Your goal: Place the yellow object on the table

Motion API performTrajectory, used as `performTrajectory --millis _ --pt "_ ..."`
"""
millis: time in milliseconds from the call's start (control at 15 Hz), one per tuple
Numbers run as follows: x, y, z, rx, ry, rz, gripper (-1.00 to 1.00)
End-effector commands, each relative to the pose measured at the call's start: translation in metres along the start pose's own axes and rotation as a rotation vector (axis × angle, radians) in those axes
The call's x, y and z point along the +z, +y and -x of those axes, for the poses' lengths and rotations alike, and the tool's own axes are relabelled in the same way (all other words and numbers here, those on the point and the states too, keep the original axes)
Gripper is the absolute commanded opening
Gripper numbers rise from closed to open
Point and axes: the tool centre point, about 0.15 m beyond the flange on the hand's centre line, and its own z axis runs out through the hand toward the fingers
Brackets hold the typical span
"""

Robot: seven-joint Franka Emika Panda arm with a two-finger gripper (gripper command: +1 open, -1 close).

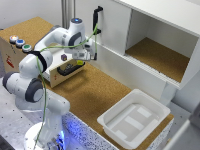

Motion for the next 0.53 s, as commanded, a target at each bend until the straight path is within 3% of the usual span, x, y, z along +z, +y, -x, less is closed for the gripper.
performTrajectory --millis 0,267,467 --pt "0.044 0.044 0.019 0.246 -0.133 -0.024 -1.00" --pt "0.073 0.071 0.017 0.316 -0.140 0.017 -1.00" --pt "0.103 0.109 0.012 0.373 -0.170 -0.011 -1.00"
